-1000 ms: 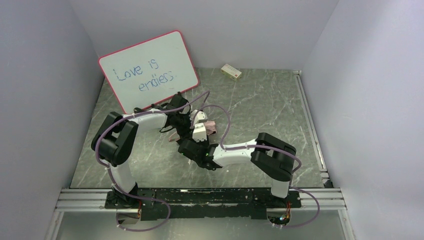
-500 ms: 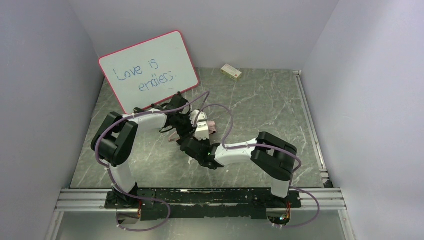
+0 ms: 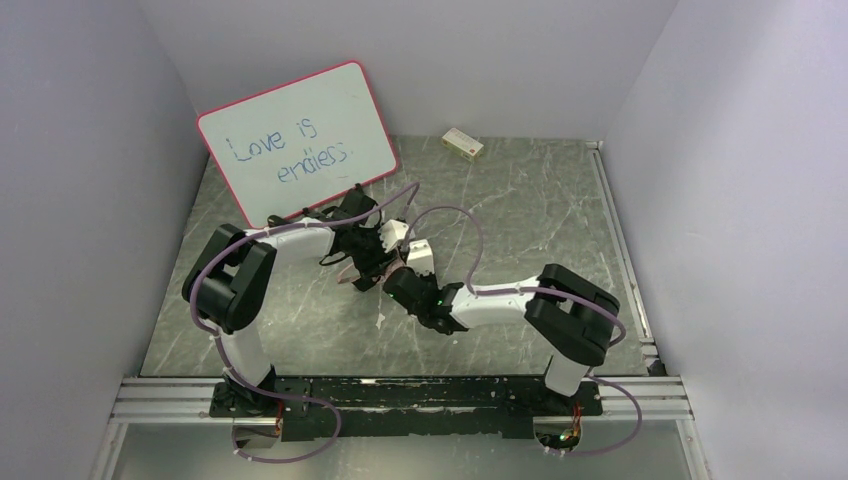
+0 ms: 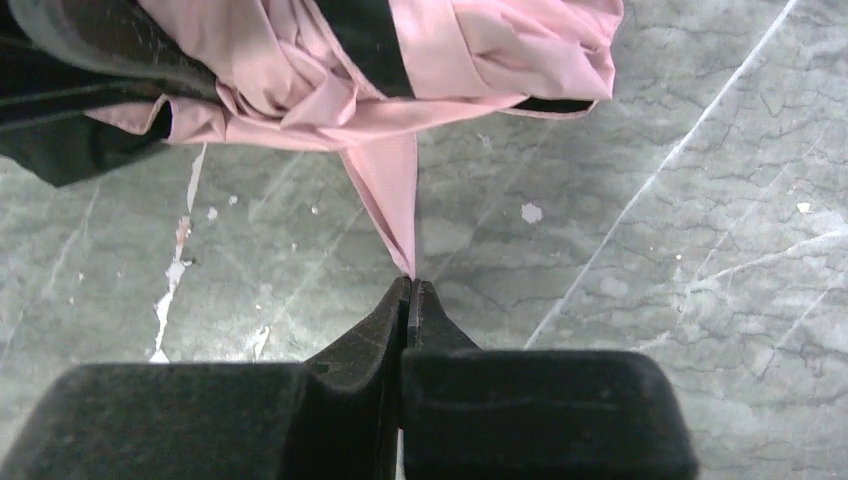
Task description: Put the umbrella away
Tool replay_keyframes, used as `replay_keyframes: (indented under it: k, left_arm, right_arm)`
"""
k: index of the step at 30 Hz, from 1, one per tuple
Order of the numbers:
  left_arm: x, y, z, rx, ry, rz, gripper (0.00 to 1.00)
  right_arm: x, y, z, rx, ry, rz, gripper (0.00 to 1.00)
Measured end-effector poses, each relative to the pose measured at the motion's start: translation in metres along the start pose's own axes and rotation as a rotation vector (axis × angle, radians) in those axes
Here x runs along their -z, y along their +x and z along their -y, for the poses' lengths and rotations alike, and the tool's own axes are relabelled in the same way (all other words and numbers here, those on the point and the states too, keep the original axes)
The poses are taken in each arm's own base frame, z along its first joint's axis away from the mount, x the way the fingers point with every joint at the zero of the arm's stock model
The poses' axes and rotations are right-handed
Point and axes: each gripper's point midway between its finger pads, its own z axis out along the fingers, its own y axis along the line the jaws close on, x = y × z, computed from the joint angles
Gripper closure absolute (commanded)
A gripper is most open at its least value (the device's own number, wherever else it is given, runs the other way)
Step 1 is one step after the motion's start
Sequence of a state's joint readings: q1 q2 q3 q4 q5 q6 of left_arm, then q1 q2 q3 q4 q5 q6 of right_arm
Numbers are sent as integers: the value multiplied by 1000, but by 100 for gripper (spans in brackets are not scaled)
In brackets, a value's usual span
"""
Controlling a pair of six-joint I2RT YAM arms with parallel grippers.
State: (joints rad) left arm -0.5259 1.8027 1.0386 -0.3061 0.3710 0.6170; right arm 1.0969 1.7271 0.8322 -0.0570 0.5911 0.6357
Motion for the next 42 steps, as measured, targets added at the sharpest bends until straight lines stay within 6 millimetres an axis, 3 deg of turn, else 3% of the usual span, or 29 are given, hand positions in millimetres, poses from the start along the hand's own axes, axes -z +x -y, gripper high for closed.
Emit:
replay_keyframes:
  k: [14, 22, 25, 31, 37, 42]
  left_arm:
    - [0, 0, 0, 20, -16, -11, 95]
    - [0, 0, 1, 5, -33, -27, 95]
    - [-1, -4, 9, -29, -44, -37, 95]
    - [-3, -8, 26, -73, -34, -41, 95]
    - [-5, -11, 20, -88, -87, -50, 95]
    - [-7, -17, 18, -121, -137, -57, 95]
  right_arm:
    - [20, 18, -15, 64, -164, -36, 100]
    - [24, 21, -18, 44, -175, -44, 100]
    - [29, 25, -17, 38, -183, -58, 100]
    - [50, 38, -5, 37, -220, -90, 86]
    - [74, 54, 0, 58, -280, -152, 79]
    - [87, 50, 7, 27, -310, -129, 73]
